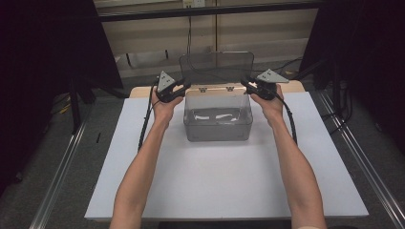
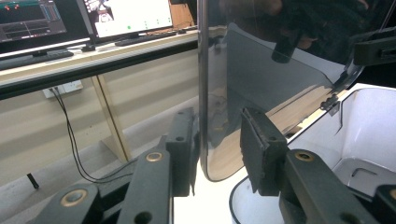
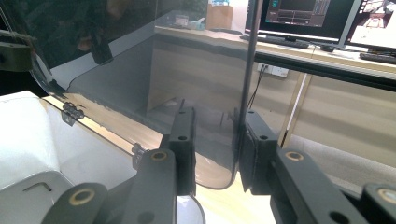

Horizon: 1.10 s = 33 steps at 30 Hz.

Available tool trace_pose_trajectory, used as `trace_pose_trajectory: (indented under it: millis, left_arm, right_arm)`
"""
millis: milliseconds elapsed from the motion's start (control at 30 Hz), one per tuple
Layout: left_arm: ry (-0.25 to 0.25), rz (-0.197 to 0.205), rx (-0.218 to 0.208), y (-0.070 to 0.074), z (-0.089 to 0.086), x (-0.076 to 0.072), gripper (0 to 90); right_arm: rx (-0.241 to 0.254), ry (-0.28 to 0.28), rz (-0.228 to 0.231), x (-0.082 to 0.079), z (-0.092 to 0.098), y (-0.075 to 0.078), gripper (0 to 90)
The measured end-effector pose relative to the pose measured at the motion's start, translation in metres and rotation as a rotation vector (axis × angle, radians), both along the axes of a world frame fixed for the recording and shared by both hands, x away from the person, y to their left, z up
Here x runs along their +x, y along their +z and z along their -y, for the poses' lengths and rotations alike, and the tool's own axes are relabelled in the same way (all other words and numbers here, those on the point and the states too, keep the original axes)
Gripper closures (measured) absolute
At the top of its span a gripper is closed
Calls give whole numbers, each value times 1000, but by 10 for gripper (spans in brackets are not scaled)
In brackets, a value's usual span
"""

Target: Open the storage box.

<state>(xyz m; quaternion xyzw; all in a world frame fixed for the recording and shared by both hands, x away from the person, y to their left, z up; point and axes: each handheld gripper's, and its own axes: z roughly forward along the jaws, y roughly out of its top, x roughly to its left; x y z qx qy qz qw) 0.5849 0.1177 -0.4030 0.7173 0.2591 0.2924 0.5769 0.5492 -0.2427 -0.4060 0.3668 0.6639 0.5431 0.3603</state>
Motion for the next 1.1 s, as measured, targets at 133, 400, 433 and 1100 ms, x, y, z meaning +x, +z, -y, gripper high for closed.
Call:
trace_pose_trajectory:
  millis: [133, 400, 433, 1100]
  left_arm:
    - [6, -17, 11, -5, 0, 2, 644]
    - [33, -27, 23, -4, -5, 5, 622]
    - [27, -29, 22, -4, -5, 6, 626]
    - [-5, -53, 19, -9, -2, 13, 795]
  right_arm:
    - [-2, -6, -2, 1, -1, 0, 691]
    - [5, -13, -7, 3, -1, 0, 688]
    - [10, -12, -4, 3, -1, 0, 687]
    - [28, -15, -45, 8, 0, -13, 676]
